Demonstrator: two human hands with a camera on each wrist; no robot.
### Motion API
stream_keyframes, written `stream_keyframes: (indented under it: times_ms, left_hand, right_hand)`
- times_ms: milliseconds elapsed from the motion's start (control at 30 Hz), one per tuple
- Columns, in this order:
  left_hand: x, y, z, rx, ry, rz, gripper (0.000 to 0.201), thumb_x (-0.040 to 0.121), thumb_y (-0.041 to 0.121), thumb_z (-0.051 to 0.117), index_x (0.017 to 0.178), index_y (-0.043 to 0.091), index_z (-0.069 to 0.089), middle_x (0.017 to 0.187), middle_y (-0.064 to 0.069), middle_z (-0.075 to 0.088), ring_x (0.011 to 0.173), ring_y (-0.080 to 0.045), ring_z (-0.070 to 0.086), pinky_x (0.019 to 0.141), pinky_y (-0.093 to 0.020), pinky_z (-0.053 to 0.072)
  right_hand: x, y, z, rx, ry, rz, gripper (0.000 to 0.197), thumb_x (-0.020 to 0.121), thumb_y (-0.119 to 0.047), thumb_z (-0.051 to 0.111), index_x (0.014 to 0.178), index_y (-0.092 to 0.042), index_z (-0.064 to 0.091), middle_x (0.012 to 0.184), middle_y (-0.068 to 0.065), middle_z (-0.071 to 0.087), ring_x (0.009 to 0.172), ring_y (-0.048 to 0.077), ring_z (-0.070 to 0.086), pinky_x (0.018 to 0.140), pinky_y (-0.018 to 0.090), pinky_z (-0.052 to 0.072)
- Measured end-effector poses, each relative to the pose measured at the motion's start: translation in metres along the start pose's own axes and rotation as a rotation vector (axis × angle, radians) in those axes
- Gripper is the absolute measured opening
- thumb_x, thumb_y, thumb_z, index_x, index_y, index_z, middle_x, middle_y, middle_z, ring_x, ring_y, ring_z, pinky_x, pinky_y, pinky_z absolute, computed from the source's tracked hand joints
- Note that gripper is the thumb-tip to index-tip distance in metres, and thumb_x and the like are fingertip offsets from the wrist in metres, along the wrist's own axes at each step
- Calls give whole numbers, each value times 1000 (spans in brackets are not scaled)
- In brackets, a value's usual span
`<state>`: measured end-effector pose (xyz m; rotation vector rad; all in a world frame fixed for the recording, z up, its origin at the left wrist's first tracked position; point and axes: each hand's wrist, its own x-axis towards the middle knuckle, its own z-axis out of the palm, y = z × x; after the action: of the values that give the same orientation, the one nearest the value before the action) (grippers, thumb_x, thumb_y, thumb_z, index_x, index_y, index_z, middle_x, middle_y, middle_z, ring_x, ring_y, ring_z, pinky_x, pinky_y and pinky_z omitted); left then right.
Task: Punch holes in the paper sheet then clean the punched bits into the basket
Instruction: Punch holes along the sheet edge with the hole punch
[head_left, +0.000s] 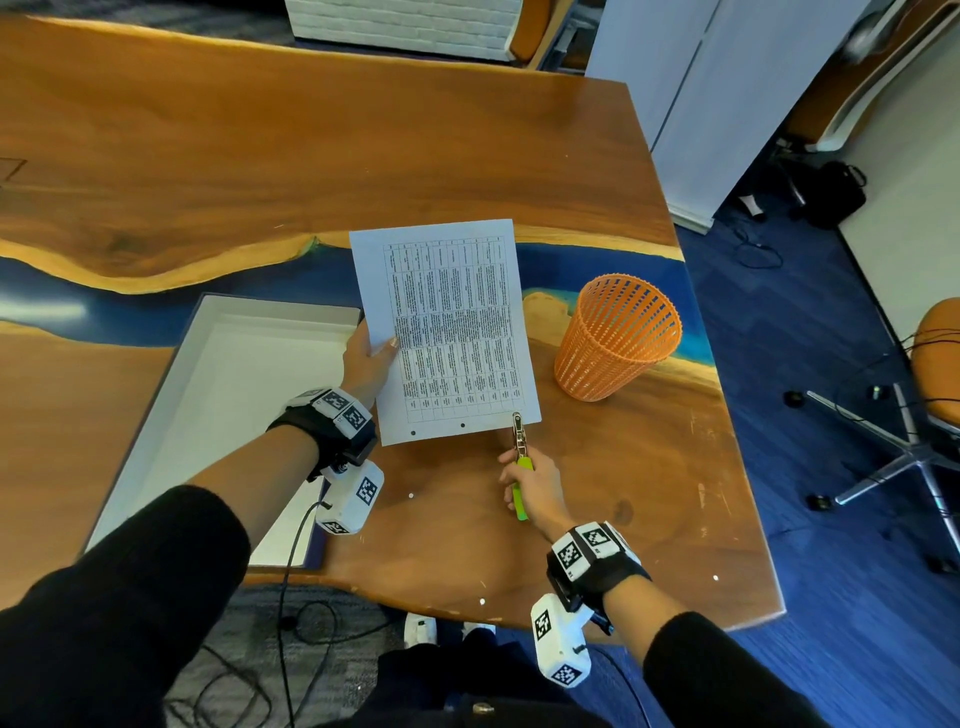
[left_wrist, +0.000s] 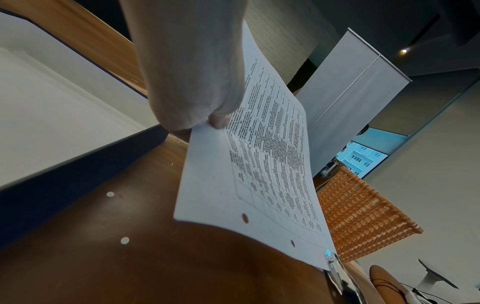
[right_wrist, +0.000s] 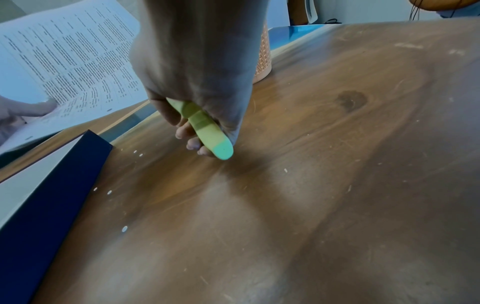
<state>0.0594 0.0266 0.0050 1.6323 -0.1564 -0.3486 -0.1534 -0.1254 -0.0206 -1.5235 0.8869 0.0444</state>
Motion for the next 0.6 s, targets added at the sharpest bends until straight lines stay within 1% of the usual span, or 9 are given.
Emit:
stream_keyframes:
  times_ms: [67,133,233,333,467,600]
  left_hand:
    - [-1,2,2,-1,2,-12,47,94,11,57,139,8,44,133,-14,58,116,-31,60,95,-54,50]
    - [0,1,2,-1,2,-21,47,95,11,56,140,9,43,133,-14,57,117,-30,59,96,-54,49]
    - [0,1,2,-5,-18,-23,47,95,8,55,141,9,42,134,-13,57,119,-30,58,98,-54,48]
    - [-2,3,3,-6,-34,-15,47,96,9,54,141,8,41,135,-14,56,119,-30,58,98,-53,48]
    - [-2,5,4,4,-34,-27,47,96,11,55,141,10,41,135,-12,56,119,-29,58,98,-51,48]
    - [-2,5,5,10,-28,-27,47,96,10,54,141,9,41,135,-13,56,119,-29,58,98,-50,48]
  right_hand:
    - [0,0,-2,-7,0,6,24,73,9,45,69,-14,49,53,8,43,37,20,41,42,24,33]
    - [0,1,-3,-14,-6,11,25,70,10,44,66,-14,45,50,8,39,37,19,38,42,23,32]
    - [-1,0,-4,-15,-17,12,24,66,10,43,64,-14,42,48,8,37,38,19,35,40,21,29]
    - [-1,0,-5,-8,-28,22,18,58,3,44,62,-15,41,47,8,36,39,18,33,40,21,28]
    - [-1,0,-4,-3,-39,38,18,50,-3,43,60,-17,39,45,4,34,39,18,32,41,21,25]
    - [-2,-1,-4,-10,-52,46,19,48,-5,43,64,-15,38,48,3,33,38,17,30,40,21,24]
